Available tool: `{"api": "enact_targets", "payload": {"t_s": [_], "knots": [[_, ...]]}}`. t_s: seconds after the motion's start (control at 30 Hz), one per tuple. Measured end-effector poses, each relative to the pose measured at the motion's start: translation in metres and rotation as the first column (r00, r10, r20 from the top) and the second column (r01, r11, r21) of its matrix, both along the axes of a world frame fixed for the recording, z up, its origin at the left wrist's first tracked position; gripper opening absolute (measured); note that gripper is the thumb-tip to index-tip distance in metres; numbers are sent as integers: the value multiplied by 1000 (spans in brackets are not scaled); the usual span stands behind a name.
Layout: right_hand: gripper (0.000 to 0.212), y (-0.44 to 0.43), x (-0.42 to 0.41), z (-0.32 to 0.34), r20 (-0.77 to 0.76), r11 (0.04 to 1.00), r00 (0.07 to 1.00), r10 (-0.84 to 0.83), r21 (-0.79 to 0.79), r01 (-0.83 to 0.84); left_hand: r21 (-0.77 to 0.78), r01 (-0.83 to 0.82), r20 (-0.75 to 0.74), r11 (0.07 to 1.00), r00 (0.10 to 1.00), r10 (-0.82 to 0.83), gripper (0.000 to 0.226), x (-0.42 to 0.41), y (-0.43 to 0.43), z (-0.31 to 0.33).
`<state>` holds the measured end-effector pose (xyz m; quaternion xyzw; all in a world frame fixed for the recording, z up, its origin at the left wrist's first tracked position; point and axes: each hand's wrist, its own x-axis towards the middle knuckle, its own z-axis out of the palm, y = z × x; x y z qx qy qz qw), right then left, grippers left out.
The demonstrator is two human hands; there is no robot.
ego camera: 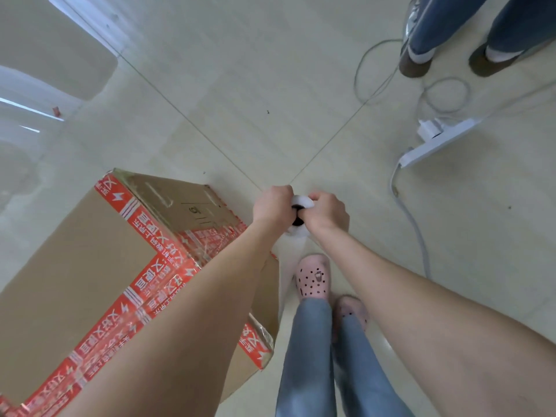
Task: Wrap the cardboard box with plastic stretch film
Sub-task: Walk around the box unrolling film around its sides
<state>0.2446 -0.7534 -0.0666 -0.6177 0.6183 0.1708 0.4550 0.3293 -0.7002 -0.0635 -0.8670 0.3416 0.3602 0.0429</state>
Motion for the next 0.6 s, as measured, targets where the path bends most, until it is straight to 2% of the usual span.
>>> {"api": "enact_targets", "payload": {"t_s": [0.07,0.17,0.23,0.3,0.4,0.47,0.53,0.6], "knots": [[30,-3,15,3,28,996,998,55,-68,-53,-18,-139,7,990,990,139,17,9,4,0],[36,-7,40,4,126,993,991,41,-113,-27,-3,-363,35,932,931,363,24,25,12,0],[41,-8,55,3,141,997,989,39,-74,-28,30,-454,40,890,891,453,29,38,18,1],[45,-7,65,0,90,999,995,48,-4,-48,58,-479,9,876,878,479,31,50,22,0],[39,-5,67,0,60,997,995,77,27,-79,16,-380,-50,925,924,380,28,59,20,6],[32,-5,67,-1,50,995,994,97,-6,-97,-69,-192,-24,979,981,191,34,61,11,9],[28,-6,67,-2,45,986,987,155,-74,-152,-120,-12,29,993,999,15,34,62,2,10],[27,-9,66,-2,54,970,977,204,-145,-195,-148,38,64,988,998,-29,29,62,-3,10]]}}
